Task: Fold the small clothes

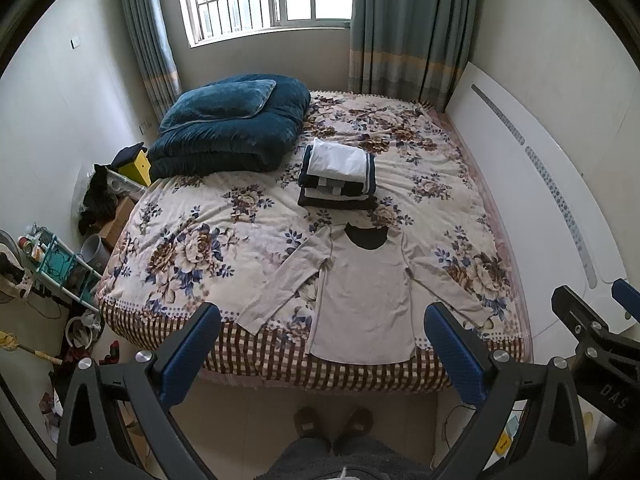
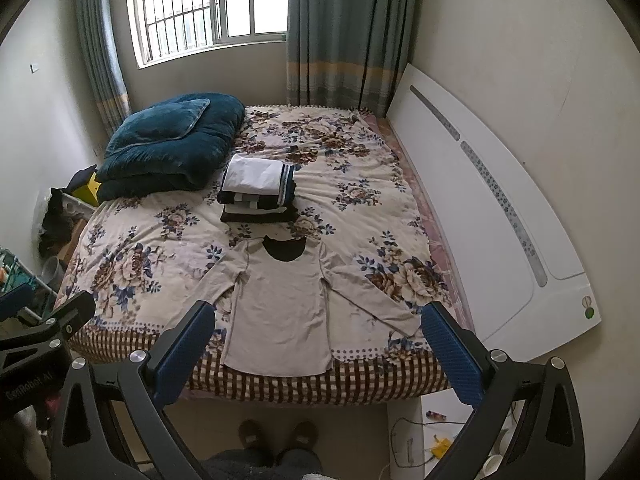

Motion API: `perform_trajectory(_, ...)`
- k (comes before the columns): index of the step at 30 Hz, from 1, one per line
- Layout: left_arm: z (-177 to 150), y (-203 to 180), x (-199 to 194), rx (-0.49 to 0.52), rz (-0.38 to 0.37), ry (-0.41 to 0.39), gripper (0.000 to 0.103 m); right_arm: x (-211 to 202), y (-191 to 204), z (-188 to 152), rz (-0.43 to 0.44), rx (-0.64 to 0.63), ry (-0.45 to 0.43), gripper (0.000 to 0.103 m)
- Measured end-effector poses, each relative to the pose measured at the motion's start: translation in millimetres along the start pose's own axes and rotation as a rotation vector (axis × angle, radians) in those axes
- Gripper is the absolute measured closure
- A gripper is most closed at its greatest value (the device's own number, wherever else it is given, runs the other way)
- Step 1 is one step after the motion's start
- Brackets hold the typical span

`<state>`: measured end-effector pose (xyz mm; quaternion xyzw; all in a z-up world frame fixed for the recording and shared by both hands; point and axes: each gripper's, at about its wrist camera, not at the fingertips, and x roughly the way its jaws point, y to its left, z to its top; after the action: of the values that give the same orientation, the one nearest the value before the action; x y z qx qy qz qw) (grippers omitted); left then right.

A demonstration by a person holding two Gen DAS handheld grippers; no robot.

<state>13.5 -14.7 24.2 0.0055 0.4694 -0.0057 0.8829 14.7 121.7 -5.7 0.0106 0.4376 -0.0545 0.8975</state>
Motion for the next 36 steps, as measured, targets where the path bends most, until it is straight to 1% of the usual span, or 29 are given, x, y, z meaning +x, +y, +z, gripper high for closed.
perform_trajectory(1, 4, -2, -1, 0.002, -0.001, -0.003, 0.0, -1, 0, 1, 0.001, -0.001, -0.001, 0.0)
perform_trajectory(9, 3, 0, -4, -0.001, -0.002, -0.024, 0.0, -4, -1, 3, 0.008, -0.004, -0.014, 0.0)
perform_trajectory(19, 3, -2, -6, -0.007, 0.0, -0.032, 0.0, -6, 1, 4, 0.007, -0.006, -0.018, 0.0)
perform_trajectory(24, 3, -1, -7, -0.003, -0.001, -0.032, 0.0, -11, 1, 10, 0.014, -0.011, -0.026, 0.0)
perform_trajectory(36, 4, -3, -7, -0.003, -0.002, -0.034, 0.0, -14, 0, 8, 0.023, -0.014, -0.034, 0.0)
